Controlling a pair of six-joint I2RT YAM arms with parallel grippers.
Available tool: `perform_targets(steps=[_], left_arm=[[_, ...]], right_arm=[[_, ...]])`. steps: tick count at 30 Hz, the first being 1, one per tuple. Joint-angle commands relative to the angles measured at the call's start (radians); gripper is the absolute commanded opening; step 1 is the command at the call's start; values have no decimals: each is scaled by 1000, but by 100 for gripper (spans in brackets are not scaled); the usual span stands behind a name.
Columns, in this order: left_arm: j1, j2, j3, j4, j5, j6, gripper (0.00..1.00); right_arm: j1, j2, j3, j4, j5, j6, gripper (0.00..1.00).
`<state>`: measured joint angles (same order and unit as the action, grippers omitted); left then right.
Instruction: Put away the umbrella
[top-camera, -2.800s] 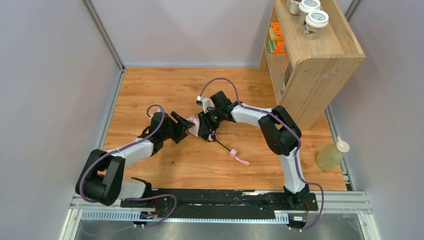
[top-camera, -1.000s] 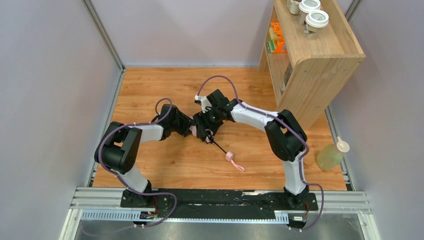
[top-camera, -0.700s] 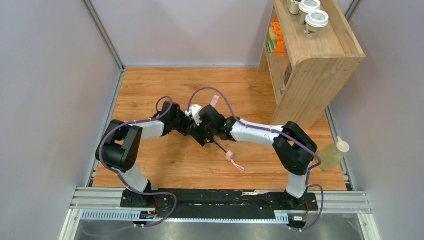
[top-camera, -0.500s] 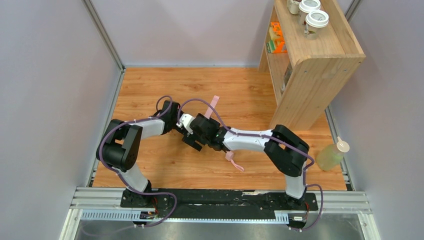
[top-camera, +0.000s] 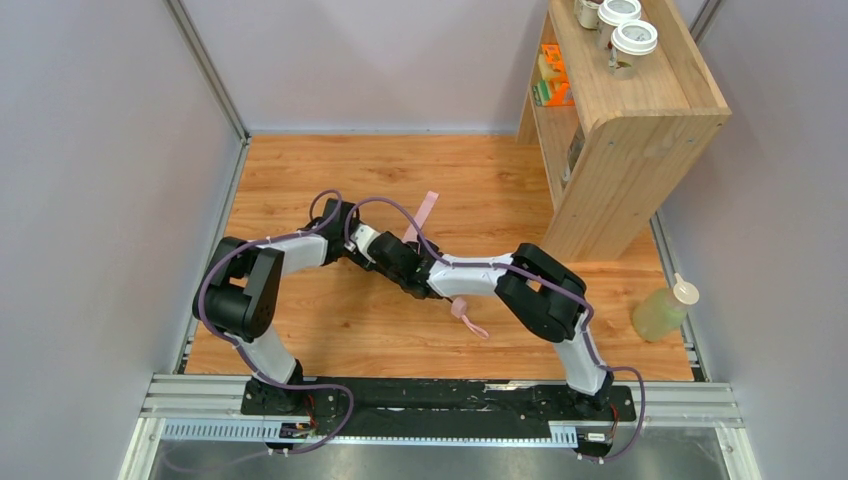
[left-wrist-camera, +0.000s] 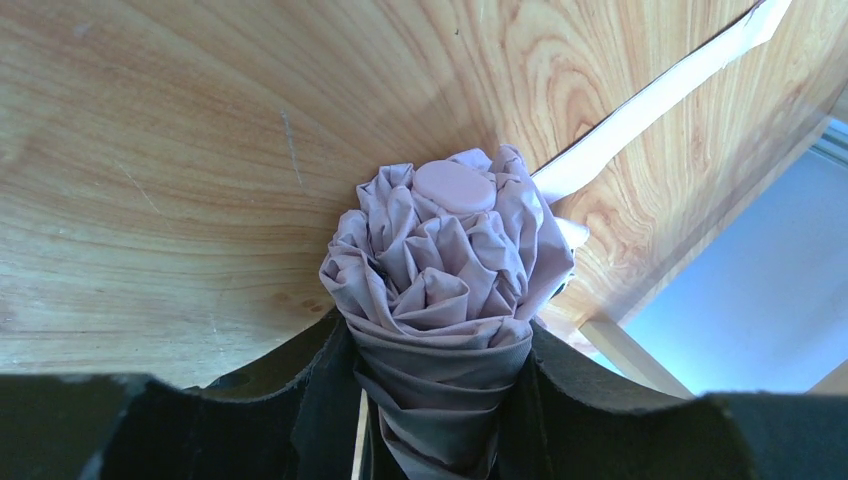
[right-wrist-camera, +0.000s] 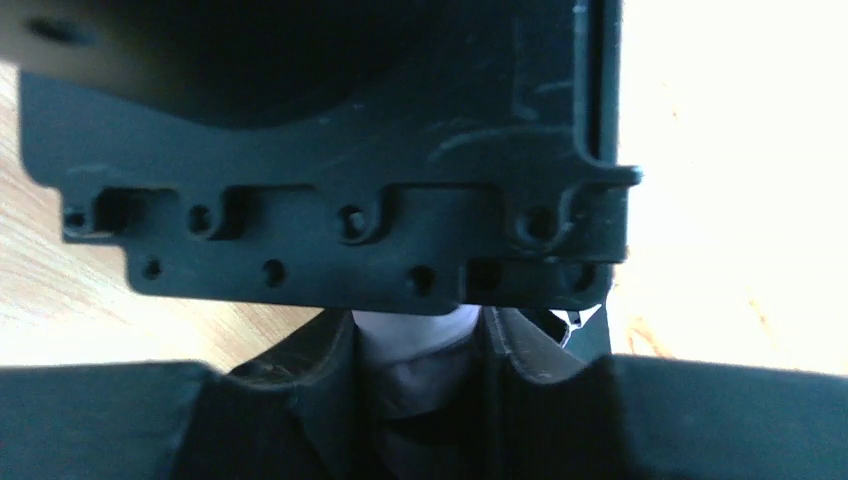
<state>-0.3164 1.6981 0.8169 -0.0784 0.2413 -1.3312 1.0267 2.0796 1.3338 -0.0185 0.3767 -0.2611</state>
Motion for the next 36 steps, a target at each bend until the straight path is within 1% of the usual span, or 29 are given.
perform_targets(steps=[1,4,6,8,9,11,13,14,15,16,17,18,21,26,29,31,32,33,34,35,36], left_arm=[[-15,57,-62,-281,-112,115,0],[-15,43,-55,-268,-112,132,0],[-13,40,-48,-250,-106,145,0],[-15,41,-42,-224,-94,162,0],[-15,40,-39,-213,-88,173,1],[-13,28,-36,-184,-82,181,15],[-12,14,-36,-166,-86,187,37],[-12,8,-35,-149,-83,199,43],[-12,-3,-36,-133,-82,202,53],[-13,-8,-42,-123,-77,204,60],[-12,-14,-47,-104,-74,204,70],[-12,-15,-50,-106,-70,205,71],[-13,-5,-74,-68,-57,190,72],[-13,8,-131,-26,-43,185,73],[-18,9,-147,-43,-59,181,73],[-23,12,-168,-35,-65,181,71],[-23,12,-176,-23,-71,181,64],[-24,12,-195,-20,-85,175,60],[-24,6,-205,1,-91,173,47],[-24,6,-225,11,-100,175,39],[-24,5,-228,15,-103,175,27]], right_arm=[[-39,65,13,-43,-45,69,18],[-72,65,-60,-72,-139,163,1],[-80,34,-137,-55,-192,207,0],[-103,27,-148,-99,-287,255,0],[-118,33,-137,-142,-335,305,0],[-138,33,-136,-187,-448,356,0],[-157,25,-159,-193,-534,388,0],[-171,31,-162,-199,-571,407,0],[-183,31,-169,-199,-602,419,0],[-198,34,-174,-202,-642,434,0],[-218,39,-177,-202,-675,453,0],[-232,43,-173,-205,-720,471,0],[-272,77,-130,-241,-847,511,0],[-318,149,-62,-267,-993,562,0],[-341,183,-41,-244,-1056,602,0],[-355,207,-30,-219,-1116,635,0],[-356,211,-22,-212,-1128,646,0],[-358,217,-15,-209,-1150,649,0],[-359,217,-13,-201,-1160,657,0],[-361,218,-7,-205,-1165,657,0],[-363,220,-1,-213,-1171,651,0]])
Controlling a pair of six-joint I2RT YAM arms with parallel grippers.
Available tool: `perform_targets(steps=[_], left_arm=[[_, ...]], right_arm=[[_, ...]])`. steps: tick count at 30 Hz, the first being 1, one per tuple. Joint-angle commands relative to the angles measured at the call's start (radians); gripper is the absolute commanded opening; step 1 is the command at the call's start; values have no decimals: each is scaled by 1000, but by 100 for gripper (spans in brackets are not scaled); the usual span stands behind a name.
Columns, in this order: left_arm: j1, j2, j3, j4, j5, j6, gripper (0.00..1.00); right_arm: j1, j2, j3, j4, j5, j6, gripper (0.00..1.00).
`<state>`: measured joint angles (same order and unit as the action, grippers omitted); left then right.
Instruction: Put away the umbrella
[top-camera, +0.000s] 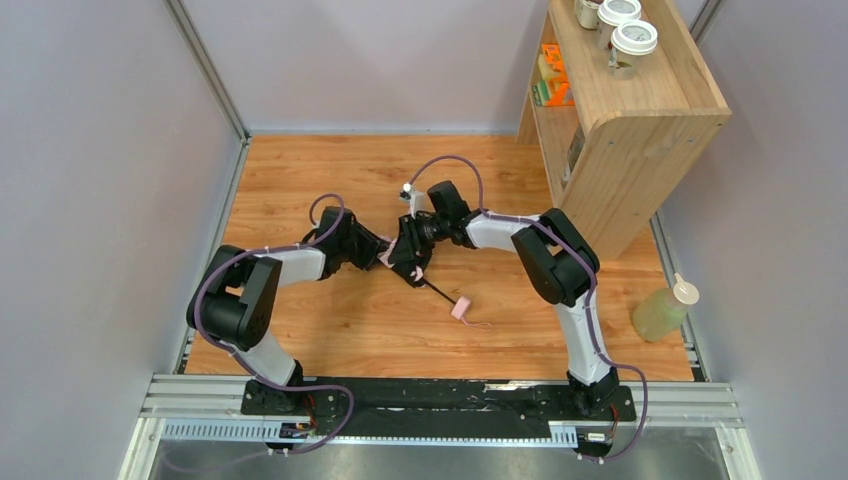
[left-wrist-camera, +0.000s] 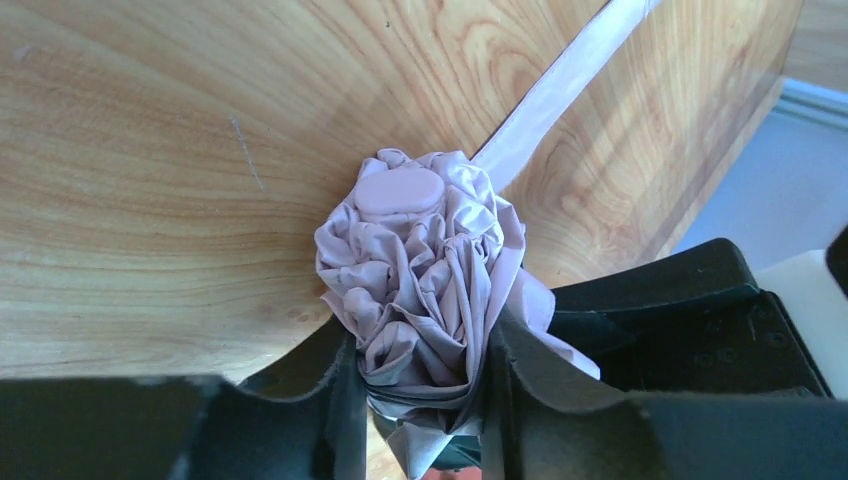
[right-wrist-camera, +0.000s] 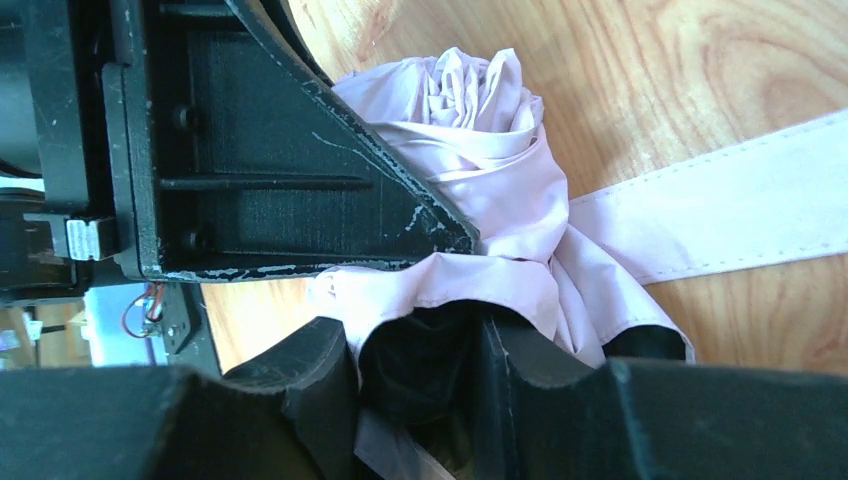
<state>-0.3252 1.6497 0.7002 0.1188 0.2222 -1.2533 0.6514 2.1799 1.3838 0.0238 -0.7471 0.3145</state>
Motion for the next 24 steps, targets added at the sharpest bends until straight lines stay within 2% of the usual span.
perform_targets(steps=[1,4,6,7,11,13,20,24], left_arm=[[-15,53,-119,-179,-89,103,25],[-15,62,-120,-186,-93,114,10],[-15,64,-125,-177,-92,120,8],[-14,67,-122,-180,-92,120,7],[-15,78,-119,-180,-86,126,7],[-15,87,-119,-177,-83,124,7],[-15,105,-126,-163,-60,111,6],[-15,114,-128,-162,-37,95,5]], right_arm=[[13,118,-46,-265,-52,71,0],[13,97,-34,-277,-49,64,0],[14,80,-20,-298,-28,52,0],[14,67,-13,-311,-12,41,7],[27,-34,6,-377,129,-29,55],[39,-104,3,-393,220,-80,68],[151,-279,-16,-389,618,-276,100],[235,-249,14,-368,818,-385,100]])
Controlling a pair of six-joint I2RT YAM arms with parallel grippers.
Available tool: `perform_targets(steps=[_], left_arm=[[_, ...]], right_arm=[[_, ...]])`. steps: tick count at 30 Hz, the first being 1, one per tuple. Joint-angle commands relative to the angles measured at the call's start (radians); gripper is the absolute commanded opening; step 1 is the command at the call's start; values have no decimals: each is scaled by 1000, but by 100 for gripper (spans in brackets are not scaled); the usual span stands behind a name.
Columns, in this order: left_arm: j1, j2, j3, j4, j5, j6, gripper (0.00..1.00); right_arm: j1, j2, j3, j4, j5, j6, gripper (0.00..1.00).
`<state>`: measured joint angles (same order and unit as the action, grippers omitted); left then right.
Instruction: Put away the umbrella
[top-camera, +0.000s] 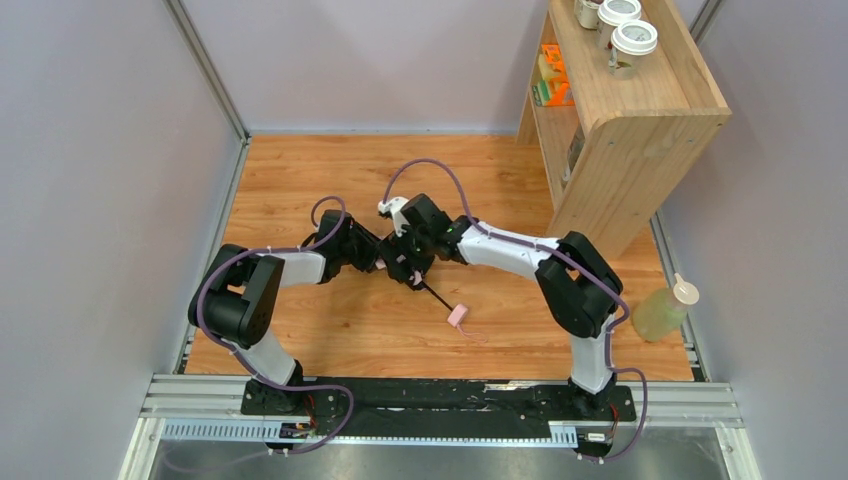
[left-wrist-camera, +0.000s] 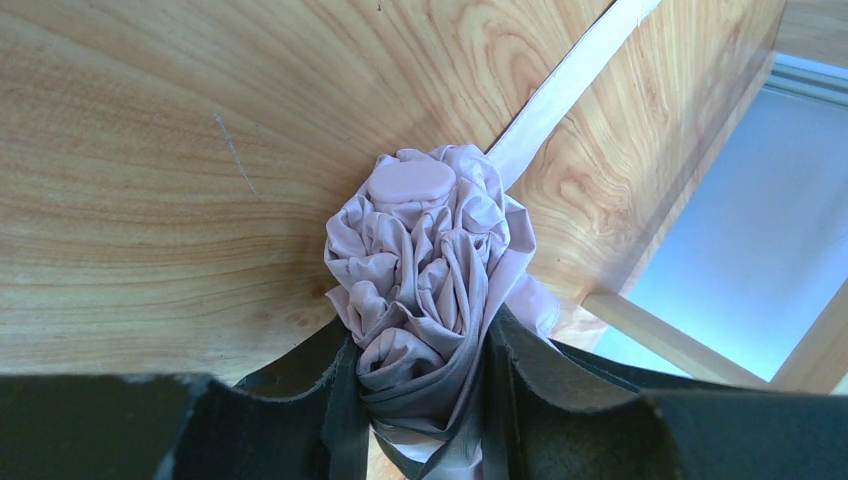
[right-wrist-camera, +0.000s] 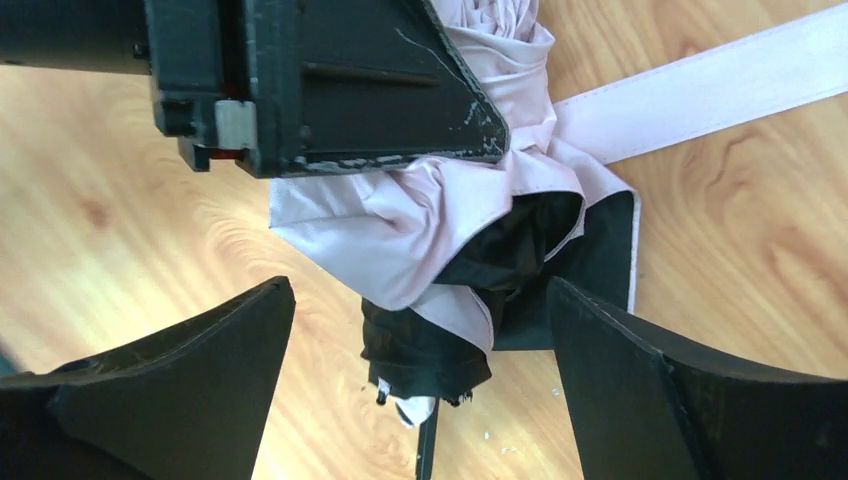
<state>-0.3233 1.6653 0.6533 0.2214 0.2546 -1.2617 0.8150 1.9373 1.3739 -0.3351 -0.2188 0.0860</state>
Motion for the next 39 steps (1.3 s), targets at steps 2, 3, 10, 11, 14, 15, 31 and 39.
perform_targets(steps=[2,3,10,11,14,15,31,39], left_arm=[[-17,97,-80,-264,-61,102,5],[-16,97,-78,-267,-61,101,5],[-17,93,-75,-275,-61,104,5],[-16,94,-75,-277,-61,102,5],[-16,96,-73,-271,-61,104,5],[-17,97,-73,-269,-57,104,5],[-16,51,-17,-281,-52,165,15],[-13,-42,48,-310,-101,271,69]], right_arm=[[114,17,28,30,384,-184,100],[133,29,30,50,415,-195,100],[194,101,48,174,608,-229,99],[194,110,59,179,608,-230,100],[190,161,115,154,633,-235,100],[187,173,131,147,631,-235,99],[89,210,-74,113,195,9,0],[-48,261,-185,186,-226,194,0]])
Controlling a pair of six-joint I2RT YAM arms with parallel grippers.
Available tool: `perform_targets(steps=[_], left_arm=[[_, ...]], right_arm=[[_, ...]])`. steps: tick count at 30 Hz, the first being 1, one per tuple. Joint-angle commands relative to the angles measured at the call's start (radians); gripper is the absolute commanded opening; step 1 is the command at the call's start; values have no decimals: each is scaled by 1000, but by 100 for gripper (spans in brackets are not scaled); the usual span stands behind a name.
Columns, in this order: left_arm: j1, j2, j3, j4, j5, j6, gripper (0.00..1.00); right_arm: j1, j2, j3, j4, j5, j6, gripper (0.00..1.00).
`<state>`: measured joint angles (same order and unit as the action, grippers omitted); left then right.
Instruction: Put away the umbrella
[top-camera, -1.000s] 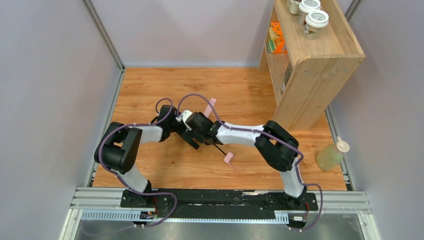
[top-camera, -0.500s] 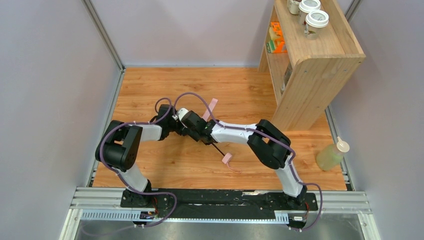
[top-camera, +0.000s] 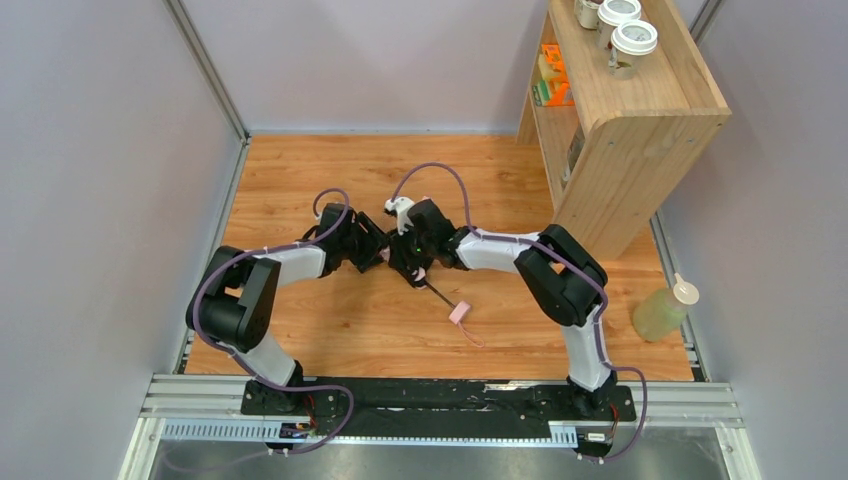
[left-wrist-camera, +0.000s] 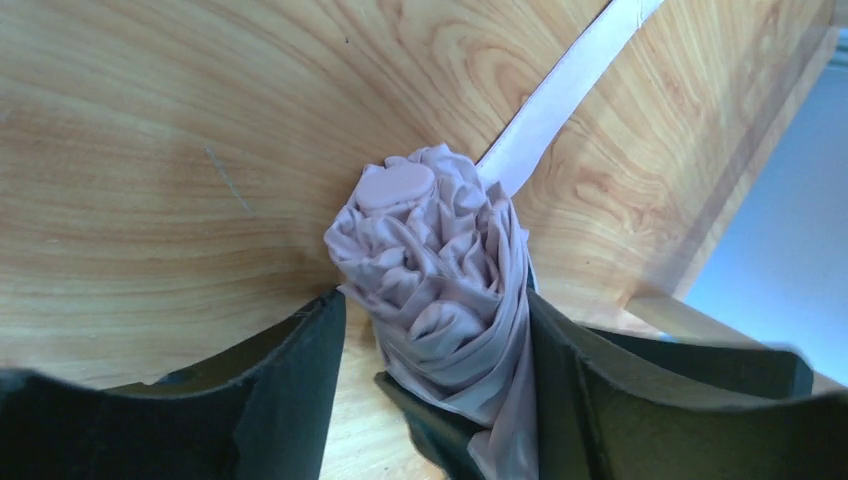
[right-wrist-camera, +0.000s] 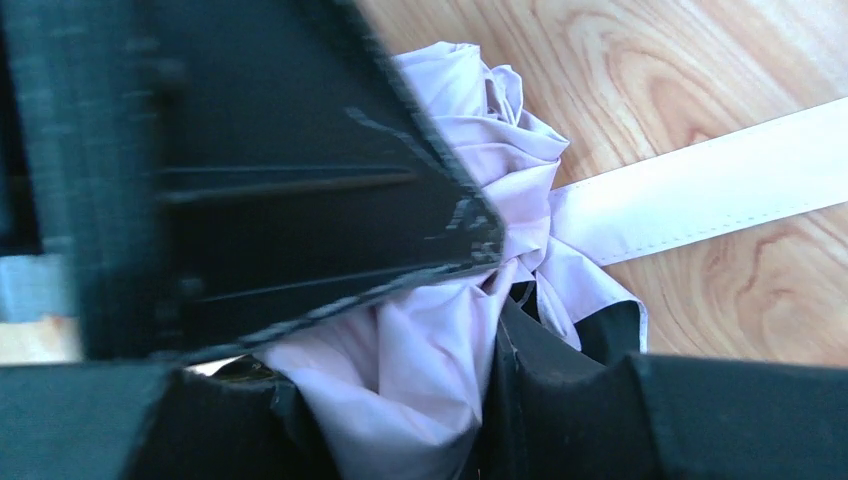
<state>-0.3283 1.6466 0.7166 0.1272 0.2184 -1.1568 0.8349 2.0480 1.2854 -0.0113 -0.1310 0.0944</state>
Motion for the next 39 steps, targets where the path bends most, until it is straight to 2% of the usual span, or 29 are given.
perform_targets(steps=[1,5,10,14,17,18,20,21,23,26,27,33,35,39], left_arm=[[-8,-30,-16,-213,-63,173,70],[-8,-18,-28,-192,-31,184,71],[-8,-15,-51,-178,-30,193,72],[-9,22,-66,-181,-8,148,73],[-12,48,-97,-146,4,143,68],[-15,51,-101,-159,-5,149,65],[-18,50,-117,-156,-25,158,51],[-18,48,-123,-155,-45,157,39],[-18,56,-140,-150,-59,148,24],[-18,67,-158,-147,-67,140,15],[-18,70,-166,-133,-68,134,13],[-17,102,-195,-89,-51,114,11],[-17,104,-201,-80,-51,111,11],[-17,96,-201,-81,-48,114,10]], right_arm=[[-83,165,-95,-125,-373,212,0],[-138,222,-55,-121,-531,261,0],[-183,262,6,-165,-648,258,0],[-221,296,49,-139,-738,306,0],[-234,327,106,-142,-789,329,0],[-235,336,120,-138,-808,337,0],[-237,347,146,-135,-835,349,0],[-237,347,156,-138,-838,355,0],[-237,342,175,-162,-829,344,0],[-235,314,190,-219,-789,306,0],[-235,301,189,-222,-777,303,4],[-227,192,204,-327,-641,240,54],[-221,106,195,-372,-567,203,69],[-208,-41,157,-432,-434,114,91]])
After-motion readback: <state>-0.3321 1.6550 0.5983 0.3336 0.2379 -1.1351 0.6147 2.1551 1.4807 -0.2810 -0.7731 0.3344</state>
